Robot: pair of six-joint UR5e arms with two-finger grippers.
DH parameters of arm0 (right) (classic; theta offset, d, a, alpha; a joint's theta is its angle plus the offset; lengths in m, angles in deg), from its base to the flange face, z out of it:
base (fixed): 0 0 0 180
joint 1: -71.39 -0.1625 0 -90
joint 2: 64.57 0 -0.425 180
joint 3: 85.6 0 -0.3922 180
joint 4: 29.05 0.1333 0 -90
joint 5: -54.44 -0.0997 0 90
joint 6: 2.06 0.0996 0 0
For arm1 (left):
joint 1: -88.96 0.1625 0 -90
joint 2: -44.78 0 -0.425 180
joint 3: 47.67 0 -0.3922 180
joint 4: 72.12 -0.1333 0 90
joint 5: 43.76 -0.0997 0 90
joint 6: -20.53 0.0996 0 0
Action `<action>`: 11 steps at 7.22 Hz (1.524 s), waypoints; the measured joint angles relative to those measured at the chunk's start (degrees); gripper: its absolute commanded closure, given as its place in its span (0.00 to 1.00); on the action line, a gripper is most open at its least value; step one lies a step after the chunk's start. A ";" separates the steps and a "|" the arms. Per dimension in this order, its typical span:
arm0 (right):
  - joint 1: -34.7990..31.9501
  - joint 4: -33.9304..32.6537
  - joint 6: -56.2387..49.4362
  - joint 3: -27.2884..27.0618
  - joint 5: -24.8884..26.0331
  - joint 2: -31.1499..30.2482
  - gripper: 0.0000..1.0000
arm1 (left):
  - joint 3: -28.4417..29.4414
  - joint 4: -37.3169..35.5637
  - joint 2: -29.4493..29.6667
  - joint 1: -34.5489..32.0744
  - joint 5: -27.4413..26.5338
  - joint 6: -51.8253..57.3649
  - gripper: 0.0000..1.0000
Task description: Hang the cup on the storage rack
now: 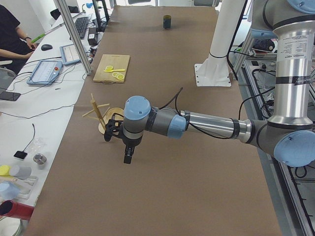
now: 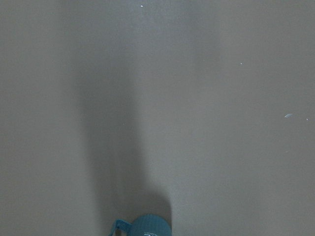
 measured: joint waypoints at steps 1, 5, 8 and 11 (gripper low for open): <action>-0.01 0.46 3.21 -1.74 -0.23 -1.48 0.00 | 0.11 0.03 -0.17 0.01 0.04 -0.18 0.02; 0.13 3.21 23.01 -14.02 0.08 -14.53 0.00 | -0.07 0.28 -0.47 0.03 0.08 -0.36 0.02; 0.41 18.54 45.30 -15.63 -0.35 -25.93 0.00 | -0.53 0.32 -0.63 0.02 0.35 -0.42 0.02; 5.94 29.26 71.33 -15.41 0.04 -28.23 0.00 | -0.31 2.83 -2.58 -0.02 1.31 -0.44 0.02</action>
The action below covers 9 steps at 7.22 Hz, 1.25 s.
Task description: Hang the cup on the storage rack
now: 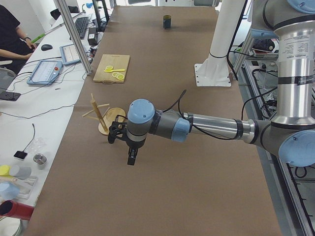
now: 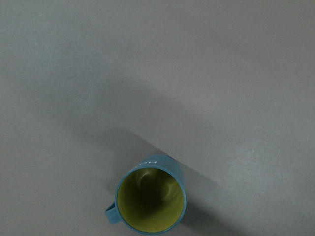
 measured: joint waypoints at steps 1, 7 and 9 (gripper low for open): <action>3.27 3.09 5.92 0.54 0.89 -0.02 0.00 | 0.14 0.65 -0.44 0.00 0.05 0.00 0.02; 16.92 25.27 32.80 9.90 6.53 0.56 0.00 | 0.39 1.03 -0.80 0.04 0.11 -0.01 0.02; 18.50 31.13 33.82 14.00 6.37 0.52 0.00 | 0.30 1.09 -0.80 -0.02 0.14 -0.01 0.02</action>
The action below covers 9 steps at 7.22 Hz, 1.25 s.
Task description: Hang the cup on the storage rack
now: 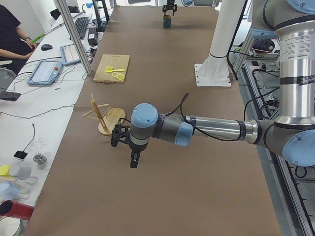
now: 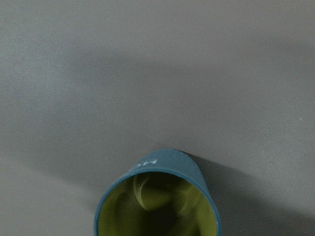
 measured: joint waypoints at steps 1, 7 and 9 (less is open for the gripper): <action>0.49 1.99 0.67 1.18 -0.06 -0.06 0.19 | -0.03 0.01 0.00 0.00 -0.01 0.00 0.02; 1.48 5.10 5.59 1.99 0.20 -1.19 1.00 | -0.09 0.09 -0.83 -0.02 0.39 0.08 0.02; 1.57 5.27 5.74 1.68 0.40 -0.69 1.00 | 0.00 0.04 -0.87 -0.01 0.63 0.09 0.02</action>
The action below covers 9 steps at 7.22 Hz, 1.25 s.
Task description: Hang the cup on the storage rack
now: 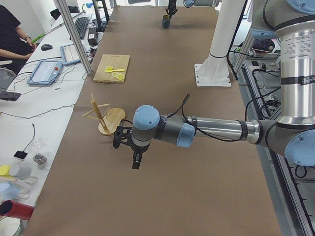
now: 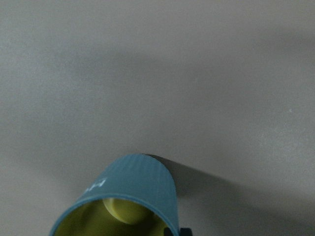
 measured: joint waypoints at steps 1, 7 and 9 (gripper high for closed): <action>-0.06 -0.02 -0.07 -0.51 1.12 0.90 1.00 | 0.15 -0.02 0.00 0.00 0.06 -0.02 0.02; -8.08 -11.00 -16.53 -4.33 0.72 14.43 1.00 | 1.45 -0.03 0.20 0.07 0.12 0.17 0.02; -7.31 -19.43 -29.27 -8.68 -0.86 18.66 1.00 | 1.63 -0.03 0.24 0.09 0.12 0.20 0.02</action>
